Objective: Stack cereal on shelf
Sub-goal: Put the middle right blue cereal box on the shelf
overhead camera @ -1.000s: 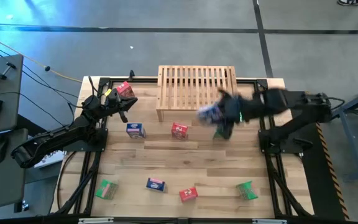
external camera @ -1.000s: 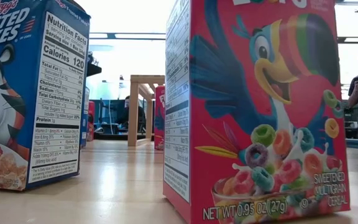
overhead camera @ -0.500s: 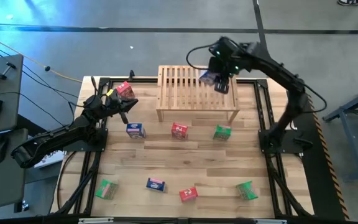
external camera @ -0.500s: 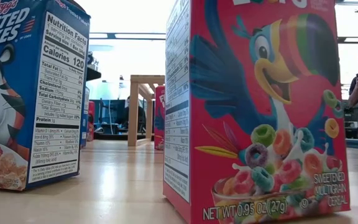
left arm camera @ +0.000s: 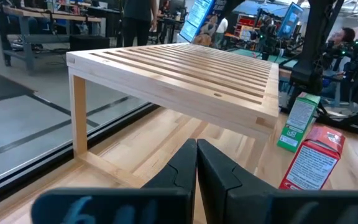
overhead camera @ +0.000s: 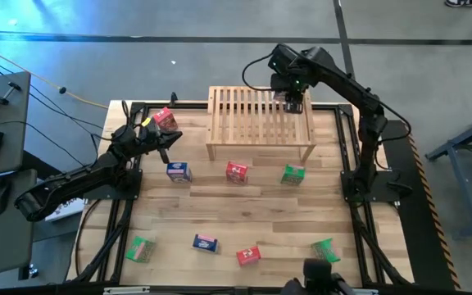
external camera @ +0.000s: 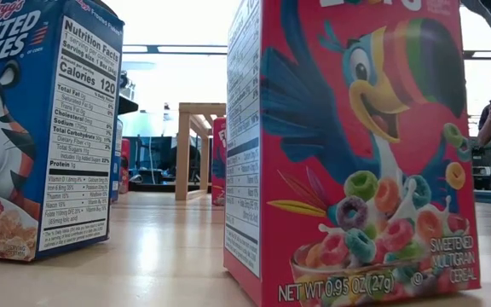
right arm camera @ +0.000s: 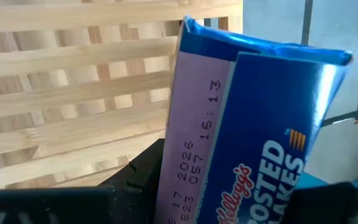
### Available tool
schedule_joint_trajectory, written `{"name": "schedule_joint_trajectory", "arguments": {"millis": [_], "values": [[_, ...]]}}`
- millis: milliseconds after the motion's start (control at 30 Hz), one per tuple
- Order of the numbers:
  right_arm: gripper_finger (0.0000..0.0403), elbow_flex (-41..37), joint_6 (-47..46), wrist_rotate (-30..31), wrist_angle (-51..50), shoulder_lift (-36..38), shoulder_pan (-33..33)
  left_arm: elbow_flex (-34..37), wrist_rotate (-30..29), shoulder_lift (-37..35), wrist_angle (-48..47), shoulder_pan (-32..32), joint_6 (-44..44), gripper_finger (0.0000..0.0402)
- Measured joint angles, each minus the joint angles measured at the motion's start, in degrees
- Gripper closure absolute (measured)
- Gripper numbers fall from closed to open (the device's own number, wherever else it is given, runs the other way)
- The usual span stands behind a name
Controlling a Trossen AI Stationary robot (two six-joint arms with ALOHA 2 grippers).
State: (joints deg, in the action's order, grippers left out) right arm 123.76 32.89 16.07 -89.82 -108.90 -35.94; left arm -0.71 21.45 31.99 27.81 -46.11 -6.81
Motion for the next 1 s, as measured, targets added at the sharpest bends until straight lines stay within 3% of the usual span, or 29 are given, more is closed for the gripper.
{"name": "schedule_joint_trajectory", "arguments": {"millis": [233,567,1000], "values": [[0.0254,0.0,-0.8,0.8,0.2,0.0,-0.1,0.0,0.0,0.0,0.0,0.0,0.0,0.0397],[0.0204,0.0,-0.9,0.9,1.6,0.0,0.1,0.0,0.0,0.0,0.0,0.0,-0.1,0.0397],[0.0201,-0.1,-0.9,3.0,7.3,1.8,0.1,0.0,0.0,0.0,0.1,0.0,-0.1,0.0397]]}}
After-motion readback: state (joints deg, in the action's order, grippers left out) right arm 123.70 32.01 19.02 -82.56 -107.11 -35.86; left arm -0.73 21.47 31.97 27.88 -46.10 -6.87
